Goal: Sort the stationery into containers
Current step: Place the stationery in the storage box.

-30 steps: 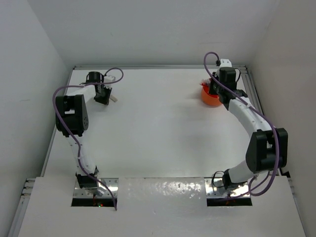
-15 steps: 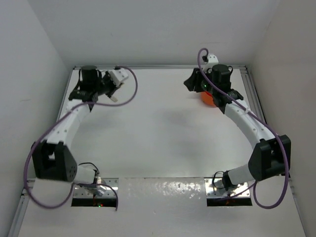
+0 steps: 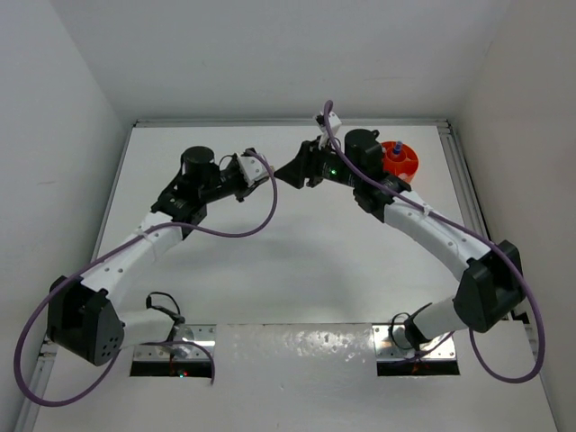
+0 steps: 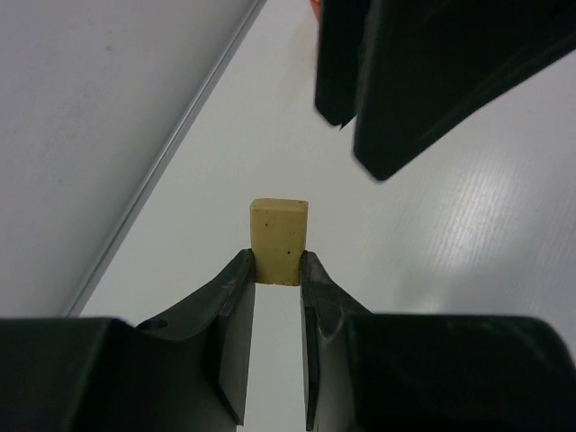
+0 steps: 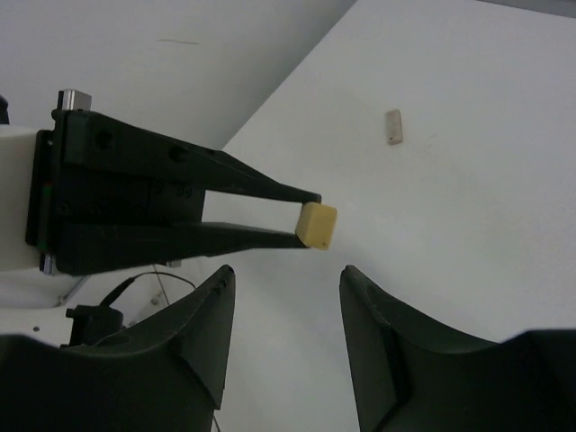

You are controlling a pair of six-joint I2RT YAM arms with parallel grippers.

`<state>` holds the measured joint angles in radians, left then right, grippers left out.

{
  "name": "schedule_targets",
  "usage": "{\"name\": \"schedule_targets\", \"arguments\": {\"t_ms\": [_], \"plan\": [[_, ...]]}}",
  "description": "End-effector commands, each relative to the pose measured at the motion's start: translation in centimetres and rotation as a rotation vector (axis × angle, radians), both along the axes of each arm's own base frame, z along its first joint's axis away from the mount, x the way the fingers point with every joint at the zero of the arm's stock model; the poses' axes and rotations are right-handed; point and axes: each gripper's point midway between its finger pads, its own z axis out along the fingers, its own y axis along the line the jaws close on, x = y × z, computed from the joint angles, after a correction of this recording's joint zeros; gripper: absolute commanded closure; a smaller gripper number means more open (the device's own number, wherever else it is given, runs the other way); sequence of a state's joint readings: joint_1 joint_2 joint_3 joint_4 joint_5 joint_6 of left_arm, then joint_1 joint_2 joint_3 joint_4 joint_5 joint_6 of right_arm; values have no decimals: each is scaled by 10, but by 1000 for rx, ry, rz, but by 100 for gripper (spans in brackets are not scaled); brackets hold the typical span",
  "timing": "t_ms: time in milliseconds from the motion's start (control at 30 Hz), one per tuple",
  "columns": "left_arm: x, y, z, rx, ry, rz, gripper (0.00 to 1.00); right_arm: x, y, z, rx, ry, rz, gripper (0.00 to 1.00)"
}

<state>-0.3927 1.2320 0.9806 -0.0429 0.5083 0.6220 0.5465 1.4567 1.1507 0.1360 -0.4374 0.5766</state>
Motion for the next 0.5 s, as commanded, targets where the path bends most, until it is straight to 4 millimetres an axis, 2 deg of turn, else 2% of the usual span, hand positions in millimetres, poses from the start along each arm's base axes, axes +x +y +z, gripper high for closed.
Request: {"name": "schedule_targets", "arguments": {"t_ms": [0,167,333,467], "plan": [[-8,-12,30,-65,-84,-19,100,-3,17,13,37,-27,40,50],[-14,-18,31,-78,-91,-29,100,5,25,7,18,-11,3,53],[-21,-20,31,-75,-95,-44,100,15,21,-1,-4,10,-55,60],[-24,-21,27,-70,-91,-53,100,18,24,-2,10,10,-56,60]]}}
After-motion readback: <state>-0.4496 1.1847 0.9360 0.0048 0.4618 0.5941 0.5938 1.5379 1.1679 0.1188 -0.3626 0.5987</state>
